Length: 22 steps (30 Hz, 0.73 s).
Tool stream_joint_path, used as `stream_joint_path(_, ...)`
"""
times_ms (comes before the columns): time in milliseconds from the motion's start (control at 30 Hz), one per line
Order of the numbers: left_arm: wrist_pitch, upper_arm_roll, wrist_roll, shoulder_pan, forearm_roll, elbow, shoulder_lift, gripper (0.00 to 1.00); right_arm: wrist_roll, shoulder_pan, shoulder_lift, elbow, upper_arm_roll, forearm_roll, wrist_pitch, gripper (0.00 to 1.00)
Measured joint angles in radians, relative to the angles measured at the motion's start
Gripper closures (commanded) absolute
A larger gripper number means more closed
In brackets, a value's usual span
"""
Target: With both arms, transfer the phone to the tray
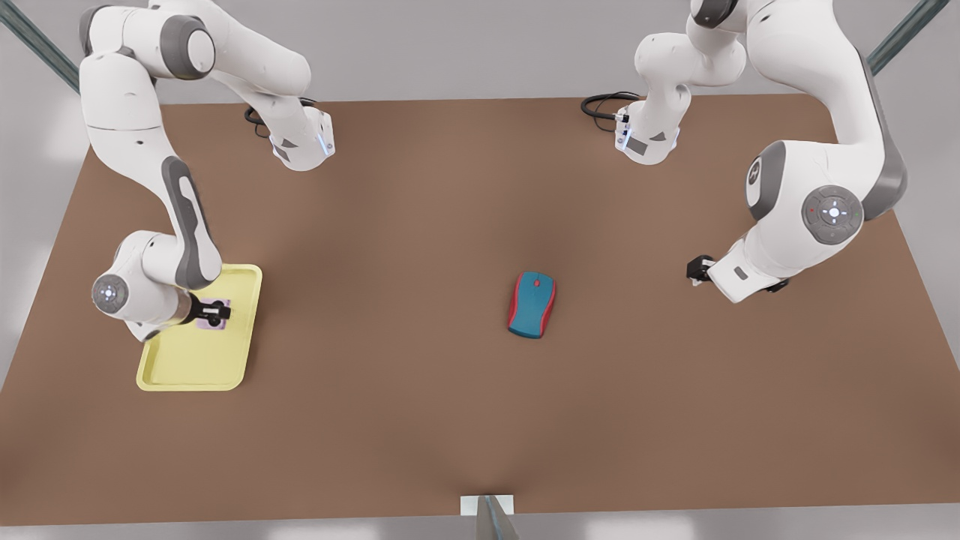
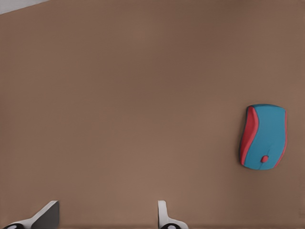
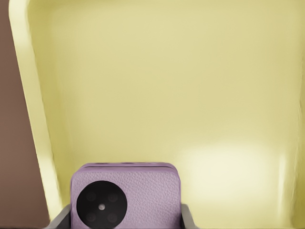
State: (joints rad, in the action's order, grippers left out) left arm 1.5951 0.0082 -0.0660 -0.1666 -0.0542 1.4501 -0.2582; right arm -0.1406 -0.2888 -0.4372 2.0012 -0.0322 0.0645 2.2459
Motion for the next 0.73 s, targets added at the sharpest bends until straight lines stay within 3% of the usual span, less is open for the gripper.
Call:
stream_joint_path(100, 0.001, -0.001, 0.009, -0.004, -0.002, -0.001, -0.001, 0.0, -0.09, -0.036, -0.012, 0.0, 0.0, 0.026, 0.003, 0.25)
stream_joint_path(167, 0.003, 0.001, 0.025, -0.003, -0.006, -0.041, -0.02, 0.0, -0.141, -0.039, -0.019, -0.002, 0.0, 0.036, 0.004, 0.0)
stream_joint_path(367, 0.002, 0.006, 0.069, -0.002, -0.009, -0.075, -0.032, 0.0, -0.25, -0.029, 0.019, -0.04, -0.006, 0.048, -0.03, 0.0)
stream_joint_path(533, 0.0, 0.007, 0.095, -0.002, -0.01, -0.078, -0.031, 0.0, -0.231, 0.231, 0.17, -0.379, -0.003, 0.034, -0.254, 0.0)
stream_joint_path(633, 0.0, 0.007, 0.108, -0.002, -0.01, -0.078, -0.032, 0.0, -0.195, 0.247, 0.22, -0.531, -0.004, 0.015, -0.386, 0.0)
stream_joint_path(733, 0.0, 0.007, 0.119, -0.002, -0.01, -0.078, -0.033, 0.0, -0.154, 0.24, 0.267, -0.566, -0.005, -0.016, -0.52, 0.0)
